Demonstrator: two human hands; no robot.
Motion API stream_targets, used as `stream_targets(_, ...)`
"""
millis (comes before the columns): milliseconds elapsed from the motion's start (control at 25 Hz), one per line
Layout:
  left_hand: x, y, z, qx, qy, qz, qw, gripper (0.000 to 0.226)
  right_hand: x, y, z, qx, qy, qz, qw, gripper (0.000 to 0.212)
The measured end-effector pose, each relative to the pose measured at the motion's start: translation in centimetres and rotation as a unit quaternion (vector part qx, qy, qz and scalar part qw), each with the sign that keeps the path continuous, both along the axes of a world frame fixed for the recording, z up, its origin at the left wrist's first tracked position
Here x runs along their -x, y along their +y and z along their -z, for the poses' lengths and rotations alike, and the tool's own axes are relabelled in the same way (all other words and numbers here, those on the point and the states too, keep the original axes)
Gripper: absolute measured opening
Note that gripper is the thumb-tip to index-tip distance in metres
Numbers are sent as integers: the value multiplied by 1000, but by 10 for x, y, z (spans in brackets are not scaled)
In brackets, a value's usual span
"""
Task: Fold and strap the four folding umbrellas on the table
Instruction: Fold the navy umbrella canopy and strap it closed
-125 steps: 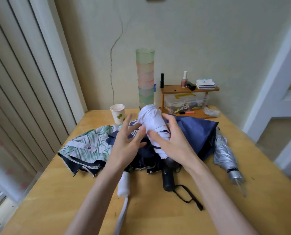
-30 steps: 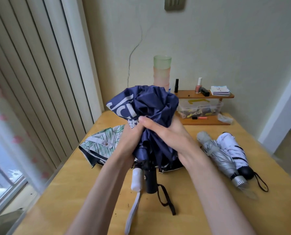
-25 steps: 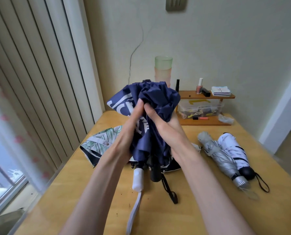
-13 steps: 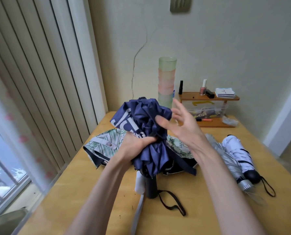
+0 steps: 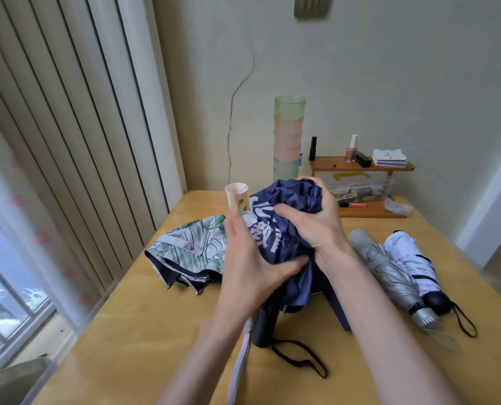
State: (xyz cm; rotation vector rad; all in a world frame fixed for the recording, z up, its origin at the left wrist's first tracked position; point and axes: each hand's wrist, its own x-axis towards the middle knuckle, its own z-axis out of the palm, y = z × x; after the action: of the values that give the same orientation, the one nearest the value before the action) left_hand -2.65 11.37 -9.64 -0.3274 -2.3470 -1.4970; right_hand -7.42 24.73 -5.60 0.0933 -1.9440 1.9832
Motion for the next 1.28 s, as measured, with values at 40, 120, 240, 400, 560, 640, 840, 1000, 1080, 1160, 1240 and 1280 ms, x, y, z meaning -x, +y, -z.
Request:
stream_targets(40, -8, 5, 3, 76, 28, -25, 996, 149, 1, -2, -1, -3, -1, 5, 1000, 47)
stream_targets(120, -15, 14, 7, 153, 17, -25, 988, 146, 2, -7, -3, 2, -25, -6, 1000, 52)
stream_targets(240, -4, 13, 13, 43, -15, 27, 999, 125, -2, -11, -16, 32, -87, -64, 994, 61)
stream_targets(400, 6, -3, 20, -43, -135, 7, 990, 38, -8, 7, -39, -53, -112, -166, 978, 75)
stream_targets(560, 8, -12, 15, -38, -172, 73, 982, 38, -1, 11, -43, -197, -91, -128, 968, 110)
stream_targets(640, 7, -10, 7, -36, -138, 114, 983, 43, 6, 6, -37, -192, -60, -101, 974, 89)
stream_targets(840, -2, -31, -5, -159, -30, 126, 979, 129, 22, 9, -17, -176, -7, 10, 984, 40)
stream_targets(1000, -24, -20, -29, -97, 259, -99, 956, 70, 18, 4, -20, -228, -30, 46, 972, 42)
stream_targets(1080, -19, -3, -32, 27, 179, -24, 983, 99, 16, -4, -26, -253, -32, 38, 966, 49)
stream_targets(1160, -4, 0, -23, 78, 63, 45, 994, 136, 16, -7, -30, -215, -41, -4, 976, 51)
stream_targets(1240, 14, -8, -15, -14, -6, 89, 996, 149, 13, -6, -30, -131, -37, -67, 988, 48)
stream_targets(1280, 20, -14, -12, -62, -45, 105, 992, 147, 10, -6, -29, -96, -28, -94, 991, 45)
